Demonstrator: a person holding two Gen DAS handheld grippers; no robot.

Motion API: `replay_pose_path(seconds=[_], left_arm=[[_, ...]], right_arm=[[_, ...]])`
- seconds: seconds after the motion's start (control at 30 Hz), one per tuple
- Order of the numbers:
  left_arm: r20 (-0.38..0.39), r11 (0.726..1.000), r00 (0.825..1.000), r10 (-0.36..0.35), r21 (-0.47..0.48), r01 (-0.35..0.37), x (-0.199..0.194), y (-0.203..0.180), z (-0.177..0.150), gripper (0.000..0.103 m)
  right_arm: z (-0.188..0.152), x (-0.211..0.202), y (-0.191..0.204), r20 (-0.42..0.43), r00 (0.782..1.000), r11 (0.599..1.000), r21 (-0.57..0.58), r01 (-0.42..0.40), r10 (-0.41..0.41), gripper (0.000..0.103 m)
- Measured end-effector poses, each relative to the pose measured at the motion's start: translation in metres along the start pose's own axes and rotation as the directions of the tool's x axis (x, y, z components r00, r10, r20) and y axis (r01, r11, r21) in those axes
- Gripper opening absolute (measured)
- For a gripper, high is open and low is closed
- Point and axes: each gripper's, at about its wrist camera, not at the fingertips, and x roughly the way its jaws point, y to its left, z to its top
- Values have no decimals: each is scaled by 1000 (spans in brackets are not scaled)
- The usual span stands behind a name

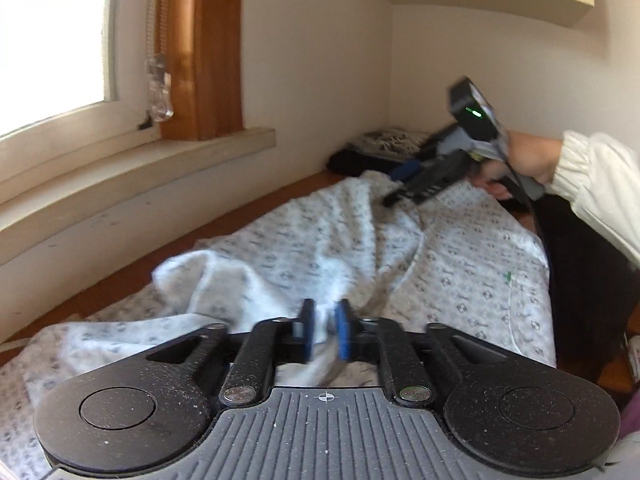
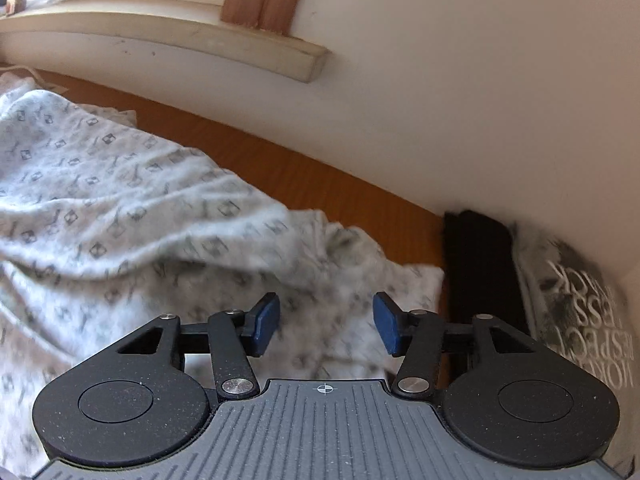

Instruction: Fold clothes

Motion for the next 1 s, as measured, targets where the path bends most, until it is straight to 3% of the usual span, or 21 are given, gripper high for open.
replay_pose_path(seconds=[0.23, 0.37, 0.47, 0.53, 0.73, 0.87, 0.93, 0.97, 1.0], left_arm=[[4, 988, 992, 128, -85, -127, -30, 46, -17, 25], [-35, 965, 970, 241, -97, -243, -38, 70, -28, 27], [-56, 947, 954, 295, -117, -300, -46, 87, -36, 41], [-77, 933, 940, 332, -123, -339, -49, 97, -42, 43], [-178, 927, 938, 296, -183, -327, -42, 119, -59, 48], [-170, 928, 949, 267, -222, -300, -43, 122, -60, 48], [-171, 929, 951, 256, -229, -291, -42, 123, -60, 44], [-168, 928, 950, 262, -225, -296, -42, 123, -59, 31], [-164, 928, 949, 268, -220, -300, -41, 123, -59, 8]], right_arm=[[-8, 2, -19, 66, 998, 976, 214, -29, 15, 62], [-15, 12, -8, 87, 996, 970, 239, -53, 33, 65], [-19, 17, -3, 90, 995, 964, 257, -70, 48, 69], [-22, 17, -1, 98, 994, 964, 256, -70, 47, 71], [-24, 18, 2, 112, 993, 963, 258, -76, 48, 75], [-23, 18, 2, 111, 993, 966, 248, -71, 44, 78], [-23, 18, 2, 111, 993, 967, 245, -67, 40, 78], [-23, 18, 3, 111, 993, 968, 243, -64, 37, 79], [-23, 18, 3, 112, 993, 968, 243, -64, 38, 79]])
